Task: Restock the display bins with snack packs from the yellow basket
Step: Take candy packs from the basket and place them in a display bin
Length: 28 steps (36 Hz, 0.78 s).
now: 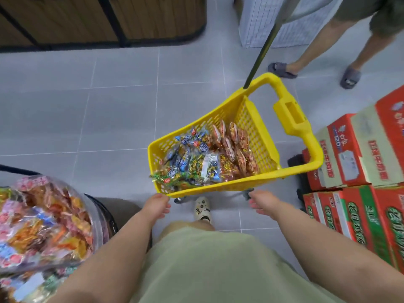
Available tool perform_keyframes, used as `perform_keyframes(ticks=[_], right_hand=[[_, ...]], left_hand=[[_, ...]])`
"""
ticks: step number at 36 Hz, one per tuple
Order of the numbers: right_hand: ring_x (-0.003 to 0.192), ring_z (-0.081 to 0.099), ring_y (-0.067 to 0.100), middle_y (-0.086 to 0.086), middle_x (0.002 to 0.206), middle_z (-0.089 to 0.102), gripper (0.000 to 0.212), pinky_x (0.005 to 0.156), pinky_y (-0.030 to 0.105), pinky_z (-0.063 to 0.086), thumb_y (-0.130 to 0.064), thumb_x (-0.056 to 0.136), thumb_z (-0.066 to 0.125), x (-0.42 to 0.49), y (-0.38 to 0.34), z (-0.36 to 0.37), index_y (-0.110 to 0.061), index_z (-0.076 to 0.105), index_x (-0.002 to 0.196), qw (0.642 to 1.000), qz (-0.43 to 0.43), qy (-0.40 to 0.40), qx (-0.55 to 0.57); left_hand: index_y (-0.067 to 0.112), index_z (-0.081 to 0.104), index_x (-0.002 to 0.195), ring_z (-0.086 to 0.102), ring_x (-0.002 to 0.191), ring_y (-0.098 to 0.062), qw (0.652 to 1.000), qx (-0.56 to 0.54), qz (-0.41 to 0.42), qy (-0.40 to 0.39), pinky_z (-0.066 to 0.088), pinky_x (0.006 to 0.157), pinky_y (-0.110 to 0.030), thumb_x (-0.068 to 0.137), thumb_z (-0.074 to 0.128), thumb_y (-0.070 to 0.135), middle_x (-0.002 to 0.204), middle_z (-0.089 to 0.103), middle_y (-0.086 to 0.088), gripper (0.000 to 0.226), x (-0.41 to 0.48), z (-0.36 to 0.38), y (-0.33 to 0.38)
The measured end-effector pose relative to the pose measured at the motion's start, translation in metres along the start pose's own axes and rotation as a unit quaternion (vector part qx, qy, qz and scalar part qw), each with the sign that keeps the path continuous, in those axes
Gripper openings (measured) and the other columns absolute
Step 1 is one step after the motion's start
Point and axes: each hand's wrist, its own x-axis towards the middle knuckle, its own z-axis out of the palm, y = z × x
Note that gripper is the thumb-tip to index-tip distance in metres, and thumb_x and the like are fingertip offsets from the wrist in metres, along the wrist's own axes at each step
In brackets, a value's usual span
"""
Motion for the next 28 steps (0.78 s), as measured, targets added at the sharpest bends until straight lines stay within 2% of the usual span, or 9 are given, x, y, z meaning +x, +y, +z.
perform_keyframes(ticks=[6, 9, 12, 15, 17, 18, 20, 22, 28], right_hand=[[0.065, 0.053, 0.012, 0.001, 0.076, 0.056, 0.017, 0.064, 0.026, 0.041, -0.018, 0.096, 0.045, 0.018, -0.059, 0.004, -0.019, 0.049, 0.08, 0.999, -0.01, 0.021, 0.03], [0.077, 0.056, 0.014, 0.001, 0.085, 0.059, 0.009, 0.089, 0.038, 0.047, -0.024, 0.097, 0.046, 0.027, -0.08, 0.01, -0.019, 0.052, 0.092, 0.999, -0.003, 0.003, 0.045], [0.082, 0.057, 0.015, 0.001, 0.089, 0.061, 0.014, 0.089, 0.038, 0.048, -0.025, 0.096, 0.047, 0.035, -0.096, 0.017, -0.016, 0.055, 0.104, 0.999, -0.005, -0.007, 0.031], [0.079, 0.056, 0.016, 0.005, 0.094, 0.062, 0.023, 0.095, 0.042, 0.046, -0.021, 0.097, 0.046, 0.043, -0.108, 0.027, -0.008, 0.057, 0.113, 1.0, 0.0, -0.011, 0.025], [0.075, 0.056, 0.015, 0.005, 0.089, 0.061, 0.026, 0.1, 0.045, 0.042, -0.019, 0.097, 0.046, 0.049, -0.113, 0.032, -0.004, 0.056, 0.116, 1.0, 0.007, -0.018, 0.022], [0.079, 0.058, 0.018, 0.008, 0.091, 0.061, 0.026, 0.102, 0.046, 0.041, -0.019, 0.097, 0.046, 0.051, -0.116, 0.034, -0.003, 0.055, 0.117, 0.999, 0.01, -0.022, 0.02], [0.096, 0.061, 0.025, 0.016, 0.109, 0.063, 0.027, 0.102, 0.045, 0.04, -0.019, 0.098, 0.045, 0.052, -0.122, 0.037, -0.003, 0.054, 0.117, 0.999, 0.018, -0.03, 0.01], [0.103, 0.06, 0.027, 0.019, 0.119, 0.061, 0.027, 0.102, 0.044, 0.04, -0.019, 0.098, 0.045, 0.05, -0.13, 0.04, -0.003, 0.053, 0.118, 0.999, 0.022, -0.034, -0.008], [0.061, 0.046, 0.014, 0.006, 0.077, 0.052, 0.034, 0.104, 0.048, 0.036, -0.011, 0.097, 0.046, 0.058, -0.146, 0.055, 0.005, 0.05, 0.126, 0.998, 0.007, -0.064, 0.003]], left_hand=[[0.007, 0.05, 0.069, 0.061, 0.074, -0.031, 0.998, 0.041, -0.011, 0.051, 0.043, 0.064, -0.032, 0.093, 0.05, 0.012, 0.075, 0.056, -0.015, 0.025, 0.041, -0.021, 0.055], [-0.008, 0.057, 0.101, 0.062, 0.098, -0.041, 0.993, 0.015, -0.051, 0.104, 0.051, 0.08, -0.043, 0.088, 0.057, 0.014, 0.096, 0.06, -0.029, 0.025, 0.056, -0.031, 0.065], [-0.01, 0.051, 0.114, 0.056, 0.076, -0.032, 0.989, -0.052, -0.107, 0.092, 0.043, 0.066, -0.038, 0.089, 0.06, 0.012, 0.088, 0.055, -0.022, 0.035, 0.064, -0.032, 0.063], [-0.001, 0.048, 0.12, 0.053, 0.079, -0.032, 0.97, -0.18, -0.158, 0.038, 0.05, 0.059, -0.034, 0.093, 0.058, 0.007, 0.096, 0.052, -0.021, 0.03, 0.076, -0.023, 0.058], [-0.002, 0.046, 0.123, 0.058, 0.087, -0.034, 0.936, -0.304, -0.175, 0.021, 0.059, 0.069, -0.041, 0.095, 0.053, -0.001, 0.101, 0.054, -0.023, 0.029, 0.082, -0.017, 0.057], [-0.003, 0.048, 0.117, 0.06, 0.088, -0.035, 0.924, -0.338, -0.175, 0.019, 0.06, 0.069, -0.04, 0.096, 0.051, -0.002, 0.101, 0.056, -0.023, 0.021, 0.084, -0.015, 0.059], [0.0, 0.05, 0.091, 0.057, 0.072, -0.025, 0.916, -0.352, -0.187, 0.041, 0.055, 0.043, -0.025, 0.096, 0.051, -0.003, 0.085, 0.055, -0.017, 0.006, 0.085, -0.013, 0.061], [0.005, 0.047, 0.078, 0.049, 0.062, -0.018, 0.909, -0.369, -0.186, 0.05, 0.044, 0.032, -0.017, 0.096, 0.051, -0.003, 0.075, 0.051, -0.011, 0.02, 0.089, -0.012, 0.062], [0.008, 0.045, 0.08, 0.048, 0.061, -0.015, 0.909, -0.378, -0.174, 0.023, 0.045, 0.036, -0.016, 0.095, 0.05, -0.005, 0.073, 0.048, -0.009, 0.02, 0.078, -0.013, 0.071]])
